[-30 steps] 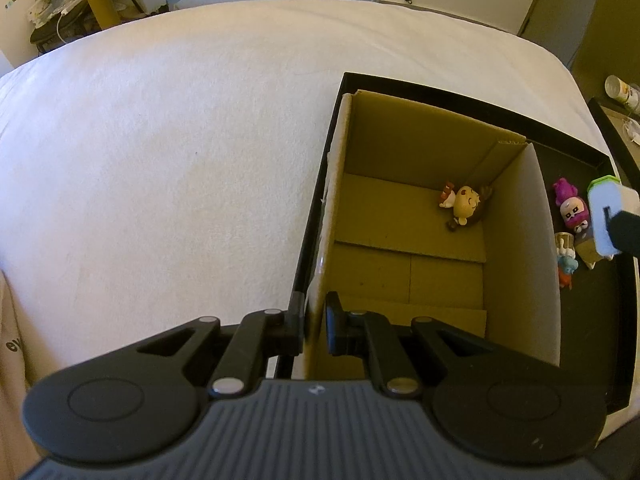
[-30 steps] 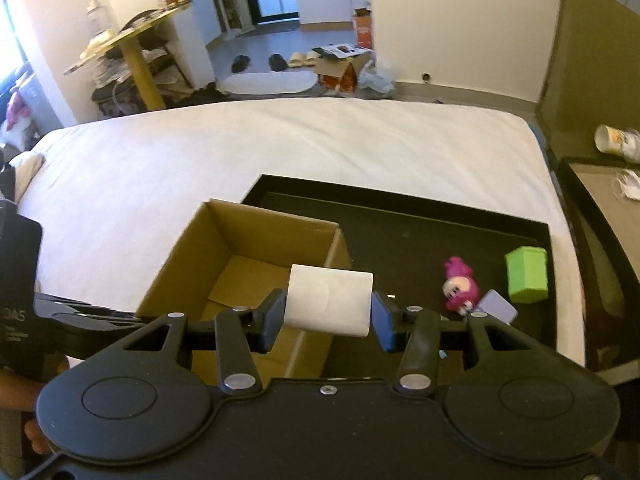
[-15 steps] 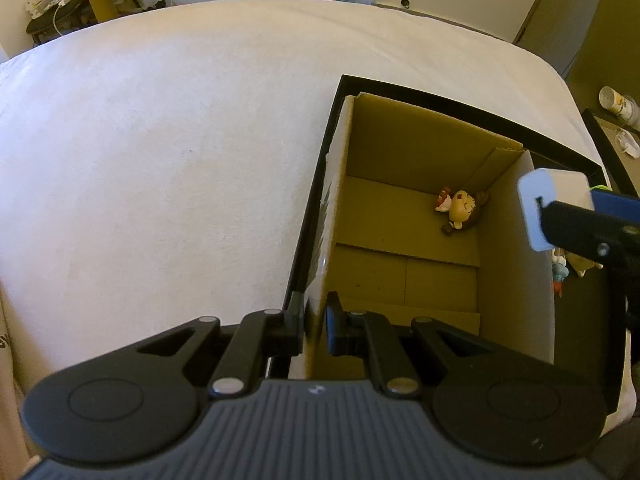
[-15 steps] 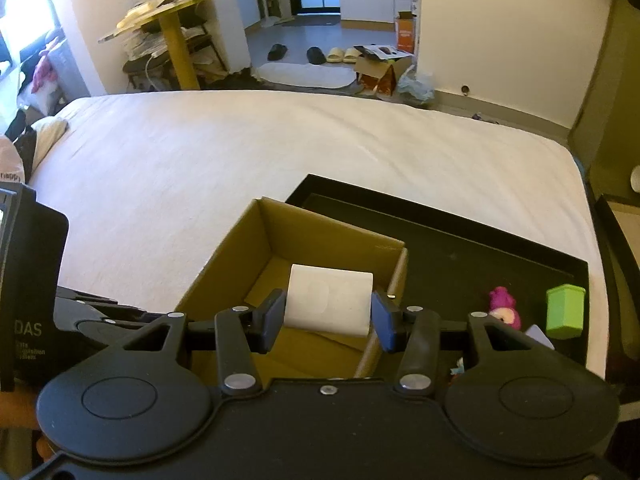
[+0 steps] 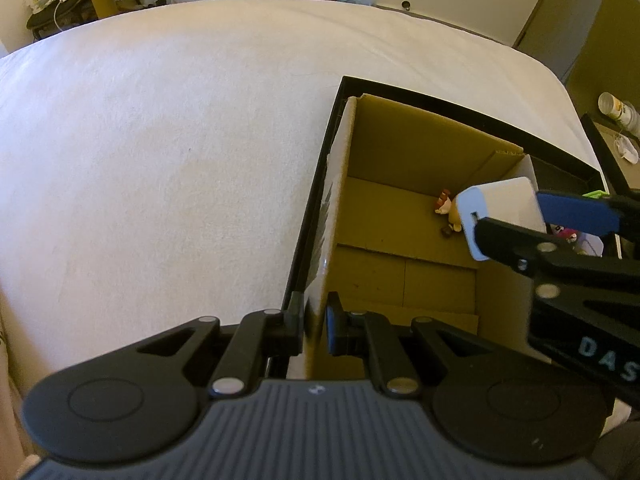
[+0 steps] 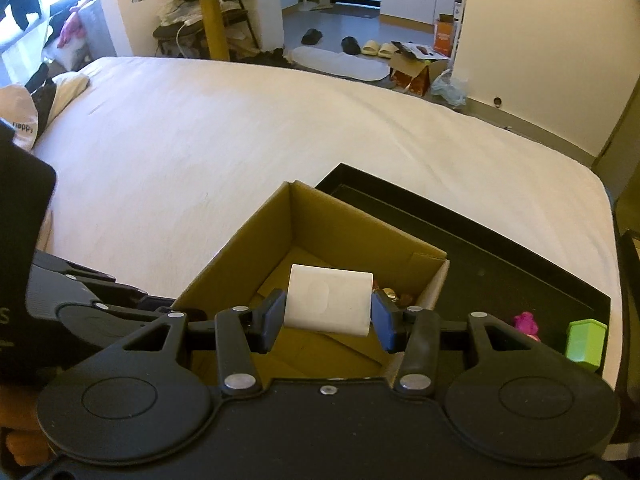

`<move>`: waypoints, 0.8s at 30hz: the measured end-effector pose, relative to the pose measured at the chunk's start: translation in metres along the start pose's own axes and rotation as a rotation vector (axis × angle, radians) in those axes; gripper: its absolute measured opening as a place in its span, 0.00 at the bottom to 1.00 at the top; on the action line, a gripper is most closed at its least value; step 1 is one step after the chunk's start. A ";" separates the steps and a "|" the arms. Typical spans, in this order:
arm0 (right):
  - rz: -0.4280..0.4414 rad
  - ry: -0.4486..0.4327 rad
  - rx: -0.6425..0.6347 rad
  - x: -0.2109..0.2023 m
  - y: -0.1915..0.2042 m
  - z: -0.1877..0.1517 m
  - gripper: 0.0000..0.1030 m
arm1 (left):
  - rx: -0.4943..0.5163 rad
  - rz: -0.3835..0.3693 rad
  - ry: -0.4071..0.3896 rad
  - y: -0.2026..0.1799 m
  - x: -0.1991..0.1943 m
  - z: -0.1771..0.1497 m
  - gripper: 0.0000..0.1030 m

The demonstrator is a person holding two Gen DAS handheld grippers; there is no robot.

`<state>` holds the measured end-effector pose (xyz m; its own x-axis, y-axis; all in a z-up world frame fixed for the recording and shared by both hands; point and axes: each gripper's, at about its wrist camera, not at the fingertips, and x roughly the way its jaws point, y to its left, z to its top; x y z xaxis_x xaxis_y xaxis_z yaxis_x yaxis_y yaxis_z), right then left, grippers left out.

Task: Organize rigid objects
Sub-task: 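Carry the charger over the box and open the right gripper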

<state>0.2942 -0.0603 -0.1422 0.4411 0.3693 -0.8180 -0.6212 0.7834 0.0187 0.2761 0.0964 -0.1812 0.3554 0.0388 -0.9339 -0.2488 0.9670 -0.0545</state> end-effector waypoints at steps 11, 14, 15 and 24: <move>0.011 0.022 -0.068 0.019 0.008 0.010 0.45 | -0.021 -0.009 0.005 0.003 0.003 0.002 0.10; 0.013 0.024 -0.082 0.024 0.010 0.013 0.45 | -0.026 -0.010 0.006 0.003 0.003 0.002 0.10; 0.015 0.023 -0.090 0.025 0.010 0.014 0.45 | -0.026 -0.011 0.005 0.003 0.003 0.002 0.10; 0.012 -0.033 -0.137 0.015 0.011 0.017 0.50 | -0.023 -0.006 0.002 0.001 0.004 0.001 0.10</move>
<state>0.3051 -0.0372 -0.1444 0.4526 0.3965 -0.7987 -0.7086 0.7037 -0.0521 0.2781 0.0980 -0.1847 0.3556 0.0326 -0.9341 -0.2669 0.9613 -0.0681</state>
